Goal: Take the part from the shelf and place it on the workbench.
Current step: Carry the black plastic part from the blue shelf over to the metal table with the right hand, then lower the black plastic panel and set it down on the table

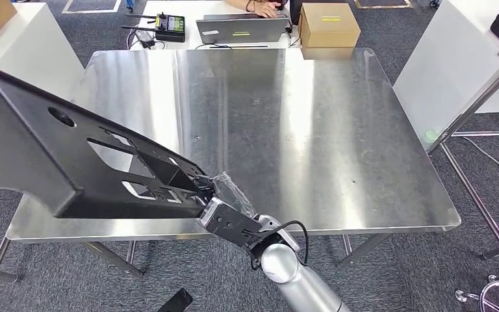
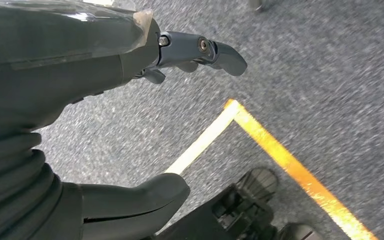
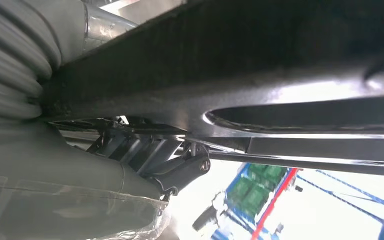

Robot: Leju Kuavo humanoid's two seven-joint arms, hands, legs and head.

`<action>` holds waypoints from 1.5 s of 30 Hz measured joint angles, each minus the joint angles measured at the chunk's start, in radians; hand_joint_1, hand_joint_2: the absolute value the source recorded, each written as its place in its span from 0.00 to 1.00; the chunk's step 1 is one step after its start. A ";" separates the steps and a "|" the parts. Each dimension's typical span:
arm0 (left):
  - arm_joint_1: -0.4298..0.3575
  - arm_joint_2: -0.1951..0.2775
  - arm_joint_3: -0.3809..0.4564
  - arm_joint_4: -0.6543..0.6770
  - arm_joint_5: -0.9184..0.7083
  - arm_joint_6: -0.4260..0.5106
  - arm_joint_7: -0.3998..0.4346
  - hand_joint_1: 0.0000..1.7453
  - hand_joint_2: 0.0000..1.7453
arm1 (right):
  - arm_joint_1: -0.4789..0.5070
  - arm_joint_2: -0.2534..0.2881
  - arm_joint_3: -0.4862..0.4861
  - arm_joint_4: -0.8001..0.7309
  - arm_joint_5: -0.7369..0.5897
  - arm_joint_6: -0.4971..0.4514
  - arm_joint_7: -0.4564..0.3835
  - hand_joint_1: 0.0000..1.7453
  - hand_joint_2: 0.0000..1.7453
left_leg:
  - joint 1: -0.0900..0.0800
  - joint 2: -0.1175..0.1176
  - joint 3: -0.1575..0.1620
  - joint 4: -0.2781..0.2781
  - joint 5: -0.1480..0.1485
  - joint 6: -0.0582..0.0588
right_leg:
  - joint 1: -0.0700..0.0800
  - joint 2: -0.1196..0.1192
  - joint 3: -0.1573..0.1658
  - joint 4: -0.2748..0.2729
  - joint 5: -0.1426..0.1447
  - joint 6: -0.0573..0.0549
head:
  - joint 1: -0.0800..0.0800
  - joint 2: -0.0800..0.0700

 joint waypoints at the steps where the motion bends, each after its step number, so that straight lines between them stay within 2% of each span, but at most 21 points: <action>1: -0.002 -0.003 0.000 -0.004 -0.004 -0.005 0.002 0.00 1.00 | -0.005 0.000 0.002 0.000 0.013 -0.010 0.003 1.00 1.00 | 0.001 -0.002 0.012 0.000 -0.010 -0.004 | -0.004 -0.001 0.014 -0.065 0.040 0.016 | 0.000 0.000; 2: -0.005 -0.006 0.000 -0.008 -0.007 -0.010 0.005 0.00 1.00 | -0.011 0.000 0.005 0.000 0.027 -0.020 0.008 1.00 1.00 | 0.001 -0.004 0.024 0.002 -0.019 -0.010 | -0.007 -0.004 0.031 -0.137 0.093 0.031 | 0.001 0.000; 3: -0.008 -0.008 0.000 -0.011 -0.010 -0.016 0.009 0.00 1.00 | -0.018 0.000 0.008 0.001 0.045 -0.032 0.014 1.00 1.00 | 0.000 -0.005 0.030 0.004 -0.028 -0.015 | -0.008 -0.006 0.047 -0.193 0.133 0.034 | 0.001 0.000; 4: -0.011 -0.010 0.000 -0.014 -0.013 -0.020 0.013 0.00 1.00 | -0.026 0.001 0.013 0.002 0.069 -0.047 0.022 1.00 1.00 | -0.001 -0.005 0.033 0.006 -0.035 -0.021 | -0.008 -0.007 0.056 -0.228 0.166 0.028 | 0.001 0.000; 5: -0.013 -0.010 0.000 -0.016 -0.017 -0.025 0.017 0.00 1.00 | -0.035 0.003 0.018 0.004 0.097 -0.064 0.033 1.00 1.00 | -0.003 -0.005 0.032 0.008 -0.040 -0.026 | -0.006 -0.007 0.059 -0.241 0.179 0.016 | 0.001 0.000; 6: -0.015 -0.011 0.000 -0.018 -0.022 -0.031 0.022 0.00 1.00 | -0.048 0.008 0.022 0.008 0.131 -0.083 0.044 1.00 1.00 | -0.003 -0.004 0.030 0.009 -0.044 -0.026 | -0.005 -0.005 0.060 -0.240 0.178 0.003 | 0.000 0.000; 7: -0.019 -0.012 -0.001 -0.020 -0.027 -0.037 0.027 0.00 1.00 | -0.065 0.014 0.027 0.015 0.169 -0.105 0.056 1.00 1.00 | -0.002 -0.003 0.030 0.009 -0.046 -0.025 | -0.005 -0.003 0.059 -0.239 0.182 0.000 | 0.000 0.000; 11: -0.037 -0.017 -0.002 -0.033 -0.041 -0.063 0.048 0.00 1.00 | -0.156 0.048 0.055 0.074 0.314 -0.174 0.103 1.00 1.00 | -0.001 -0.001 0.030 0.006 -0.042 -0.010 | -0.007 0.005 0.055 -0.239 0.183 0.002 | 0.000 0.000; 16: -0.053 -0.022 -0.003 -0.045 -0.044 -0.071 0.053 0.00 1.00 | -0.205 0.070 0.070 0.128 0.344 -0.188 0.111 1.00 1.00 | 0.000 0.001 0.031 0.001 -0.041 -0.008 | -0.002 0.008 0.053 -0.239 0.178 -0.006 | 0.000 0.000; 18: -0.055 -0.024 -0.003 -0.047 -0.044 -0.072 0.053 0.00 1.00 | -0.212 0.072 0.072 0.140 0.346 -0.190 0.111 1.00 1.00 | 0.001 0.004 0.033 -0.005 -0.045 -0.014 | 0.001 0.007 0.052 -0.239 0.177 -0.008 | 0.000 0.000; 22: -0.055 -0.025 -0.003 -0.051 -0.045 -0.073 0.054 0.00 1.00 | -0.229 0.075 0.081 0.160 0.391 -0.209 0.133 1.00 1.00 | 0.002 0.005 0.034 -0.008 -0.047 -0.033 | 0.003 0.007 0.053 -0.238 0.178 -0.012 | 0.001 0.000; 24: -0.057 -0.026 -0.003 -0.053 -0.049 -0.077 0.056 0.00 1.00 | -0.260 0.083 0.095 0.191 0.473 -0.237 0.178 1.00 1.00 | 0.002 0.006 0.035 -0.008 -0.047 -0.039 | 0.002 0.007 0.054 -0.238 0.180 -0.014 | 0.001 0.000; 28: -0.068 -0.029 -0.005 -0.054 -0.063 -0.095 0.066 0.00 1.00 | -0.374 0.119 0.141 0.333 0.674 -0.267 0.298 1.00 1.00 | -0.001 0.006 0.036 -0.003 -0.047 -0.040 | 0.000 0.007 0.057 -0.239 0.181 -0.016 | 0.001 0.000; 32: -0.082 -0.030 -0.008 -0.054 -0.074 -0.117 0.071 0.00 1.00 | -0.469 0.152 0.193 0.508 0.807 -0.206 0.404 1.00 1.00 | -0.002 0.005 0.036 0.000 -0.047 -0.040 | 0.000 0.005 0.060 -0.239 0.181 -0.015 | 0.001 0.000; 36: -0.092 -0.031 -0.009 -0.054 -0.077 -0.131 0.073 0.00 1.00 | -0.512 0.155 0.222 0.646 0.844 -0.092 0.492 1.00 1.00 | -0.002 0.003 0.035 0.002 -0.047 -0.040 | 0.000 0.003 0.061 -0.240 0.182 -0.015 | 0.001 0.000; 39: -0.097 -0.036 -0.009 -0.054 -0.077 -0.135 0.078 0.00 1.00 | -0.526 0.138 0.224 0.719 0.829 -0.046 0.559 1.00 1.00 | -0.003 0.003 0.035 0.003 -0.047 -0.040 | -0.001 0.003 0.061 -0.242 0.182 -0.015 | 0.001 0.000; 45: -0.099 -0.045 -0.010 -0.062 -0.082 -0.142 0.086 0.00 1.00 | -0.538 0.066 0.193 0.797 0.784 -0.033 0.646 1.00 1.00 | -0.005 0.004 0.034 0.005 -0.049 -0.036 | -0.002 0.003 0.062 -0.243 0.182 -0.015 | 0.001 0.000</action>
